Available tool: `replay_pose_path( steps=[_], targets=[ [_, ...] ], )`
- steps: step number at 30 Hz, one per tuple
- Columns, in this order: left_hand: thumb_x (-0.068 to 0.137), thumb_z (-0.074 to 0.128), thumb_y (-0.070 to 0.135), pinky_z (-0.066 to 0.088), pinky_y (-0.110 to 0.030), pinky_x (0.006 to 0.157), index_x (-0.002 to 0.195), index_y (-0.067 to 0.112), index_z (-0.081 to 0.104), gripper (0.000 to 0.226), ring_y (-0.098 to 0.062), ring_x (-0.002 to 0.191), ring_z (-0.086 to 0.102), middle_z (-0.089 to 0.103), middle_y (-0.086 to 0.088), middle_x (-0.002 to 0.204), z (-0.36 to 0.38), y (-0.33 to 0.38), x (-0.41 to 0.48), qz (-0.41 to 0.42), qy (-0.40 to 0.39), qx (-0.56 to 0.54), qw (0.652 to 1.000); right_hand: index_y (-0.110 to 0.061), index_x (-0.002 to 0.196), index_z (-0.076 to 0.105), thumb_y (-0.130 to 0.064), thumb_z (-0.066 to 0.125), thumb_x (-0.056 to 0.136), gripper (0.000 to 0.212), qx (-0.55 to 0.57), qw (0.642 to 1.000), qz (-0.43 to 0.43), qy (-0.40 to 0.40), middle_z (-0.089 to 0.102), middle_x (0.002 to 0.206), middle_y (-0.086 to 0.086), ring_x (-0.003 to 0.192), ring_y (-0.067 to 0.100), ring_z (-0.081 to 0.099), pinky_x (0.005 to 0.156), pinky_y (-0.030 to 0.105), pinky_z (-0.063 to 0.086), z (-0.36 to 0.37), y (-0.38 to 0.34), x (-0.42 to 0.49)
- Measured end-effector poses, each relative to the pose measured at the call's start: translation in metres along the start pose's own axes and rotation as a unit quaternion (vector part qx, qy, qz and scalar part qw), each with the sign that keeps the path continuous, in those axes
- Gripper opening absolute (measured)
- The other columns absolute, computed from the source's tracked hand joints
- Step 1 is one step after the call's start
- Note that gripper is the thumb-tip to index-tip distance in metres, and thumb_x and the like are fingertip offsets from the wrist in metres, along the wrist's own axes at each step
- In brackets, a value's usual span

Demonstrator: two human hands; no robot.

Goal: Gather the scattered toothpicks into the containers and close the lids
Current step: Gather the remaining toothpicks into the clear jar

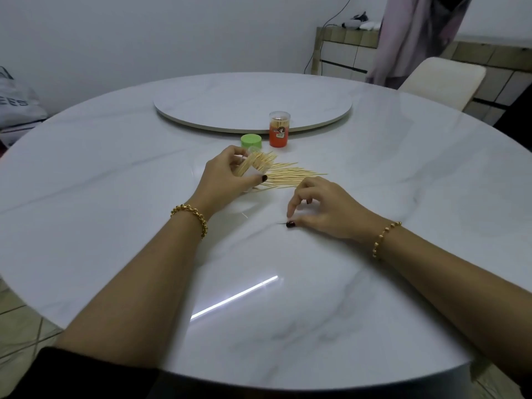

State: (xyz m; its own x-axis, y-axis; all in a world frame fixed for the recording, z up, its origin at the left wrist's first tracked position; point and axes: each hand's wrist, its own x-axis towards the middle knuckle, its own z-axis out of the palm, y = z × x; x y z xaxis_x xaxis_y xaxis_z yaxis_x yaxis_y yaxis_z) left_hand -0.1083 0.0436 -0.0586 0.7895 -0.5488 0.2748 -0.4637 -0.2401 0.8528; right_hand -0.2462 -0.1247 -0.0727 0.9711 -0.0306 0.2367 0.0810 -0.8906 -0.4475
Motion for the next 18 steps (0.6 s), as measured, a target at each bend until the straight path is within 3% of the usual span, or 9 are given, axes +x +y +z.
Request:
replay_pose_path(
  steps=[2,4,8,11,14,18],
  targets=[
    [0.074,0.081,0.023,0.044,-0.002,0.057,0.119,0.016,0.054,0.053,-0.001,0.085,0.055,0.057,0.001,0.112,0.000,-0.001,0.000,-0.004,0.001,-0.001,1.000,-0.028,0.079,0.070,-0.025,0.075,0.079,0.006,-0.020,1.000,0.005,0.020,0.052,0.089,-0.007,0.086,0.010,0.046,0.071,0.011,0.034,-0.002,0.006,0.007],
    [0.074,0.081,0.023,0.045,-0.002,0.057,0.118,0.016,0.054,0.052,-0.003,0.086,0.056,0.058,0.001,0.111,-0.001,-0.001,0.001,-0.007,0.004,-0.002,1.000,-0.025,0.077,0.070,-0.022,0.074,0.080,0.006,-0.039,0.999,0.021,0.032,0.052,0.088,-0.006,0.084,0.011,0.045,0.067,0.015,0.030,-0.002,0.011,0.016],
    [0.075,0.081,0.020,0.044,-0.003,0.055,0.118,0.015,0.054,0.051,0.001,0.084,0.056,0.057,0.003,0.108,-0.002,-0.001,0.001,-0.008,0.008,-0.009,1.000,-0.019,0.079,0.070,-0.023,0.073,0.082,0.006,-0.068,0.995,0.041,0.053,0.052,0.090,-0.004,0.091,0.016,0.047,0.073,0.022,0.031,0.002,0.020,0.037],
    [0.075,0.080,0.020,0.044,-0.003,0.054,0.117,0.016,0.055,0.049,0.000,0.083,0.057,0.058,0.003,0.107,-0.003,-0.002,0.002,-0.010,0.015,-0.017,1.000,-0.022,0.090,0.069,-0.029,0.072,0.082,0.011,-0.111,0.987,0.063,0.094,0.052,0.101,-0.001,0.105,0.019,0.045,0.085,0.031,0.034,0.007,0.026,0.053],
    [0.075,0.081,0.021,0.044,-0.003,0.055,0.117,0.017,0.055,0.050,-0.005,0.088,0.057,0.058,0.001,0.111,-0.005,-0.004,0.004,-0.011,0.021,-0.015,1.000,-0.028,0.112,0.066,-0.039,0.070,0.083,0.031,-0.148,0.978,0.097,0.107,0.052,0.116,-0.002,0.115,0.018,0.041,0.085,0.032,0.026,0.008,0.031,0.065],
    [0.074,0.082,0.022,0.045,-0.005,0.056,0.114,0.018,0.056,0.048,-0.007,0.092,0.059,0.060,-0.001,0.113,-0.007,-0.007,0.006,-0.013,0.028,-0.024,0.999,-0.031,0.111,0.069,-0.039,0.064,0.088,0.024,-0.167,0.974,0.103,0.111,0.058,0.117,-0.004,0.114,0.018,0.044,0.083,0.034,0.025,0.011,0.034,0.080]
  ],
)
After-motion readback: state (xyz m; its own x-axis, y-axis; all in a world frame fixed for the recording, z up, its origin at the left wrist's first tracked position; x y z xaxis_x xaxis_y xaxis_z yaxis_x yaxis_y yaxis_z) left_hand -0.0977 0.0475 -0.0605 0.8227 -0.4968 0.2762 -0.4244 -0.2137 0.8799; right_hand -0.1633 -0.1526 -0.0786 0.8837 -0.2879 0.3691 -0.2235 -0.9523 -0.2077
